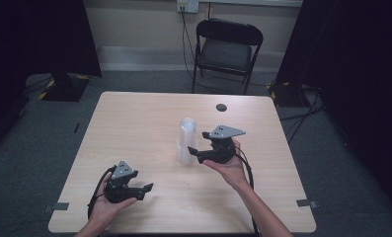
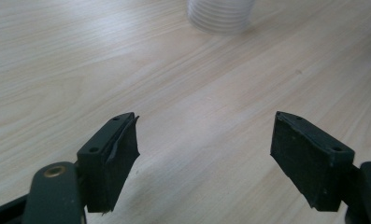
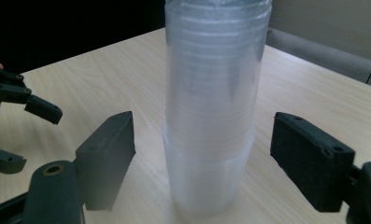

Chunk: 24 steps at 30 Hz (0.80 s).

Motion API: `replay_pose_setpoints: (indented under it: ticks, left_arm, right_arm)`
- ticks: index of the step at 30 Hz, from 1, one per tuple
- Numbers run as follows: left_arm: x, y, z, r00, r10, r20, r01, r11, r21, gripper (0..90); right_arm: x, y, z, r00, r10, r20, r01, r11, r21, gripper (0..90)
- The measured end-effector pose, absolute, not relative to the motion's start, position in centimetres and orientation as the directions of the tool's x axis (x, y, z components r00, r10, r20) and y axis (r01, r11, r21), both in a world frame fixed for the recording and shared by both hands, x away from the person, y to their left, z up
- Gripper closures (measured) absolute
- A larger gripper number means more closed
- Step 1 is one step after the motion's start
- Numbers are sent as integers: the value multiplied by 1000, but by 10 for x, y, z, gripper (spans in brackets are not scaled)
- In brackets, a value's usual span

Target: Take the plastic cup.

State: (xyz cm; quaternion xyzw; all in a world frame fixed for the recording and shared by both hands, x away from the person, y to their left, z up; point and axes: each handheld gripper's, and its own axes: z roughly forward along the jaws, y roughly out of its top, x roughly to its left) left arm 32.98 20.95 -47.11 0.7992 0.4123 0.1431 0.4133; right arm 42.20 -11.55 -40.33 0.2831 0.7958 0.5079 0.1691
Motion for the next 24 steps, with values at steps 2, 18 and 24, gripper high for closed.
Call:
replay_pose_setpoints:
  ticks: [2, 18, 24]
  left_arm:
    - [330, 211, -471, 615, 781, -111, 540, -314, 781, 230]
    - [331, 216, -470, 594, 794, -131, 555, -286, 781, 230]
    - [331, 217, -470, 594, 793, -136, 556, -282, 782, 230]
  right_arm:
    - [424, -113, -403, -777, 629, 21, 280, 315, 907, 217]
    - [440, -81, -402, -709, 704, 33, 260, 218, 941, 219]
    - [442, -74, -407, -666, 744, 43, 258, 177, 950, 244]
